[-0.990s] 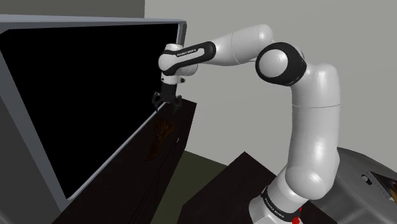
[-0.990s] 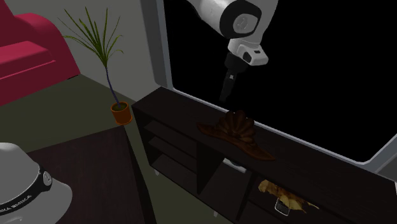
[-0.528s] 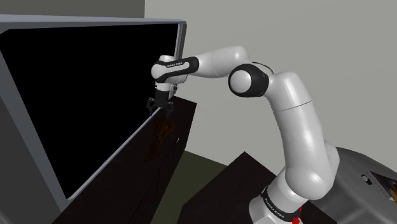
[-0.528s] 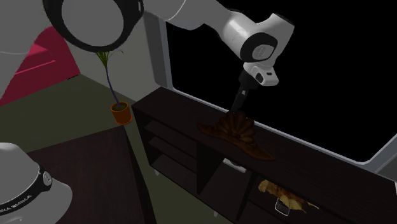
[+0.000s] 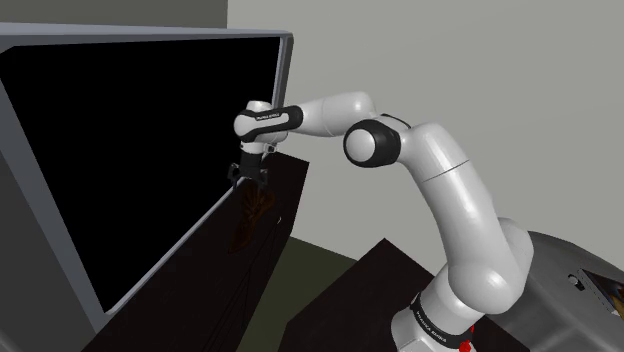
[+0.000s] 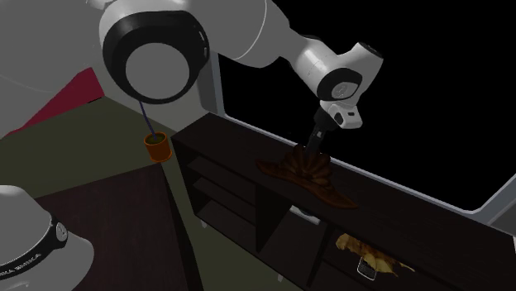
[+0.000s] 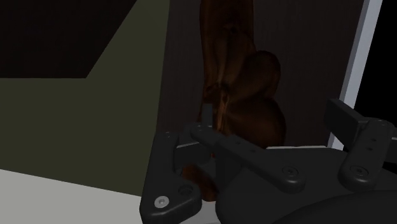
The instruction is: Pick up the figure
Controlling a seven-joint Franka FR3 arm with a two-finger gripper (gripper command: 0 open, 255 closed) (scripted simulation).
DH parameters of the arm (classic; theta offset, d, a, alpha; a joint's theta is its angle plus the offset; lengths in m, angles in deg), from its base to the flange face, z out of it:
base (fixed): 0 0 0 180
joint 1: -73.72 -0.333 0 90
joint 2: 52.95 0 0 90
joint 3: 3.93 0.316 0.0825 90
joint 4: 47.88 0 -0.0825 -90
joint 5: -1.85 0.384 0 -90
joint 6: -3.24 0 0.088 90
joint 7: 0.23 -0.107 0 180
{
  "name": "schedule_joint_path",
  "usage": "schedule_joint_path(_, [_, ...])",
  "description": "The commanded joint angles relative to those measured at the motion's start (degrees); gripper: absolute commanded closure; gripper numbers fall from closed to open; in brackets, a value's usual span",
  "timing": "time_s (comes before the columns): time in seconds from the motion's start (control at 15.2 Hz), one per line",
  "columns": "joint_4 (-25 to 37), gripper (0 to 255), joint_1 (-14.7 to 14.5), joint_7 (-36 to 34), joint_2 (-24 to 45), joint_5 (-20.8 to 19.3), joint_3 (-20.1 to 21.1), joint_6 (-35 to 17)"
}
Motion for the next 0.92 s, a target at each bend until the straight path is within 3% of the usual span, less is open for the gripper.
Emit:
schedule_joint_path(0.0, [0.7, 0, -0.1, 0.2, 1.5, 0.0, 0.0, -0.8])
schedule_joint_path(0.13, [0.7, 0, -0.1, 0.2, 1.5, 0.0, 0.0, -0.8])
schedule_joint_path(0.2, [0.8, 255, -0.1, 0.1, 1.6, 0.0, 0.0, -0.8])
schedule_joint_path(0.86, [0.5, 255, -0.1, 0.1, 1.0, 0.0, 0.0, -0.5])
